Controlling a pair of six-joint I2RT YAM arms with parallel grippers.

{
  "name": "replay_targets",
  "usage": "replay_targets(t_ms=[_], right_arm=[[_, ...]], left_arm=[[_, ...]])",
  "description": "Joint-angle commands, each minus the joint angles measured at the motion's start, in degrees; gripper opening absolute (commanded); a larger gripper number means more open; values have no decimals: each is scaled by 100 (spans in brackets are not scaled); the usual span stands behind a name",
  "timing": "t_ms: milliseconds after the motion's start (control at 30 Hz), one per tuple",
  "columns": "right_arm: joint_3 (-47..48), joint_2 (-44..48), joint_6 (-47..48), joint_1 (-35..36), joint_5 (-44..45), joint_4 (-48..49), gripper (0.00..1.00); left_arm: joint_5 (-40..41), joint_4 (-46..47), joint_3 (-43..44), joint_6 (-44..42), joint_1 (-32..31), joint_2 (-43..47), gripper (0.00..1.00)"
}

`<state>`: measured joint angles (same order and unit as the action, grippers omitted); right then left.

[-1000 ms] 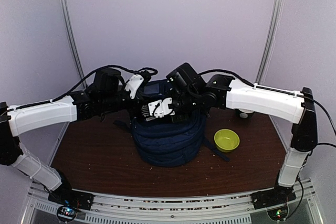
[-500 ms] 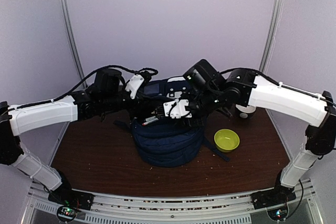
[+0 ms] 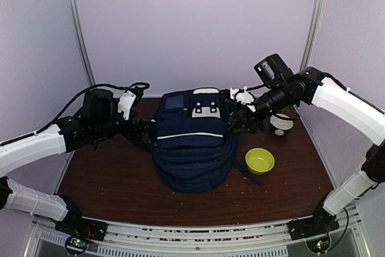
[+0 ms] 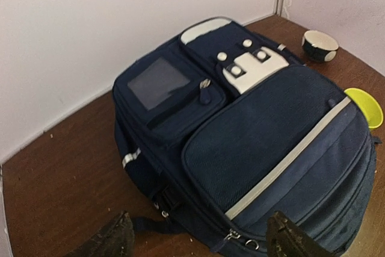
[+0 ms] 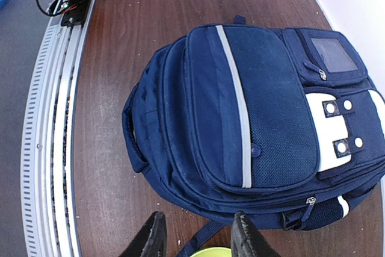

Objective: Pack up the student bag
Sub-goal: Pick up the upper front pocket of the student bag.

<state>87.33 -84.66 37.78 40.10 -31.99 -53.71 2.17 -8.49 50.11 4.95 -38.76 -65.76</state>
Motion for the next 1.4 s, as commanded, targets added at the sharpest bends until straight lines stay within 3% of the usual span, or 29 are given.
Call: replay_targets(t_ms=[0, 333, 567, 733, 1100, 1367], right_arm=[[-104, -287, -403, -239, -659, 475, 37], [-504, -629, -509, -285, -688, 1034, 38], [-665, -657, -513, -288, -733, 1089, 38], [-761, -695, -484, -285, -669, 1127, 38], [-736, -779, -447, -290, -714, 1108, 38], [-756, -806, -482, -287, -658, 1144, 38]], left_arm=[[-432, 86, -333, 188, 343, -184, 74], [-1201, 1054, -834, 8, 694, -1065, 64], [-1780, 797, -612, -286, 723, -1517, 52], [-1757, 690, -726, -149, 727, -1376, 48], [-1523, 532, -1119, 137, 576, -809, 57], [-1067, 352, -903, 22, 426, -1291, 48]])
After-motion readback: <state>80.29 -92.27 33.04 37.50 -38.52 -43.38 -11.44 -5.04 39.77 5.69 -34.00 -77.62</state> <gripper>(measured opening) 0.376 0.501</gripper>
